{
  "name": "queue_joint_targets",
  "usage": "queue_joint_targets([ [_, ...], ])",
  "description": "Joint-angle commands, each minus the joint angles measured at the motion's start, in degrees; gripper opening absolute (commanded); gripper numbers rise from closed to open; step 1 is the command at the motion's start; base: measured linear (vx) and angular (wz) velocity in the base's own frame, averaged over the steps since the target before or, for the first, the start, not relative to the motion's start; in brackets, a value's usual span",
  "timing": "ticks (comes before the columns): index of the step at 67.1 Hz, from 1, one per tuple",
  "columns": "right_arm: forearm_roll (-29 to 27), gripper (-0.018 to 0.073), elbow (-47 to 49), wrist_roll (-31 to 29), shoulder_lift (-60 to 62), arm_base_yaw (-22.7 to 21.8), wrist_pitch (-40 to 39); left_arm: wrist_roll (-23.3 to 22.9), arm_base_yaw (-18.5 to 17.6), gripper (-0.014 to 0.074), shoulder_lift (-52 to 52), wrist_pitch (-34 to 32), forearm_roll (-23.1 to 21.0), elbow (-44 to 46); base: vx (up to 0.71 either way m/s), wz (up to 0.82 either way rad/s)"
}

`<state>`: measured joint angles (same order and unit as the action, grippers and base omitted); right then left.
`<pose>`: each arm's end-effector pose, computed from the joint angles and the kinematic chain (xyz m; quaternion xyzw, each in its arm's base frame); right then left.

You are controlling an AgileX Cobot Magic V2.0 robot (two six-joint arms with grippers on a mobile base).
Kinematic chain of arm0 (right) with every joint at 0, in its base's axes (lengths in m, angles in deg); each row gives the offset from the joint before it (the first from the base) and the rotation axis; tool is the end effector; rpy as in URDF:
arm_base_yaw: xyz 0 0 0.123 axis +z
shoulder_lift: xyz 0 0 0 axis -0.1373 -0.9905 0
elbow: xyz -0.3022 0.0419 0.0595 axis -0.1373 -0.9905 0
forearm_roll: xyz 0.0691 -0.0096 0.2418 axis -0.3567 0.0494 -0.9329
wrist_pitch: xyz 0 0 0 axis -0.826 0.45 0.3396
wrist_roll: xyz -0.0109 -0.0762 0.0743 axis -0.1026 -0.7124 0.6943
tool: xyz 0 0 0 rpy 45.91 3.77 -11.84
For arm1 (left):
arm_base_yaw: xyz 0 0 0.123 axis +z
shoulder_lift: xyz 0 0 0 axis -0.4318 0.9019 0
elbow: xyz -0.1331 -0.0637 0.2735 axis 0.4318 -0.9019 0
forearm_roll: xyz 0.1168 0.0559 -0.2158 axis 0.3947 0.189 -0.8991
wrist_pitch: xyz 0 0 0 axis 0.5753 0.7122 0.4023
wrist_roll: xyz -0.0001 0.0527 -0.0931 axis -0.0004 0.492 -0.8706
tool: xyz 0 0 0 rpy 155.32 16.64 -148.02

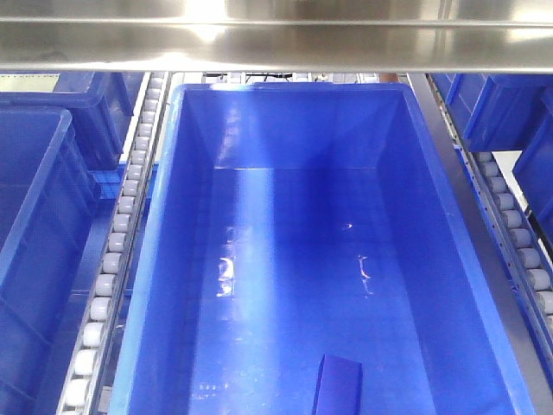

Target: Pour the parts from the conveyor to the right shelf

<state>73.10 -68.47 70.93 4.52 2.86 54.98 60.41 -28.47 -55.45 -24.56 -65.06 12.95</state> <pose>0.0458 -0.0045 0.2012 0.0408 0.7077 -0.0241 0.7049 0.0463 -0.0021 0.1975 -0.0361 0.7060 -0.0701 0.7038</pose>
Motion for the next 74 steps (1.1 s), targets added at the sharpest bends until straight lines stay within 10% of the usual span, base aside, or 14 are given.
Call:
queue_joint_targets([
  [1, 0.0, -0.0008, -1.4, 1.3, 0.5, -0.1, -9.8, -0.3, -0.2, -0.0006, -0.4, -4.3, -0.5, -1.3, 0.00, 0.00],
  [74, 1.9, -0.0008, -2.0, 1.9, 0.5, 2.3, -11.9, -0.3, -0.2, -0.0006, -0.4, -4.3, -0.5, -1.3, 0.00, 0.00],
])
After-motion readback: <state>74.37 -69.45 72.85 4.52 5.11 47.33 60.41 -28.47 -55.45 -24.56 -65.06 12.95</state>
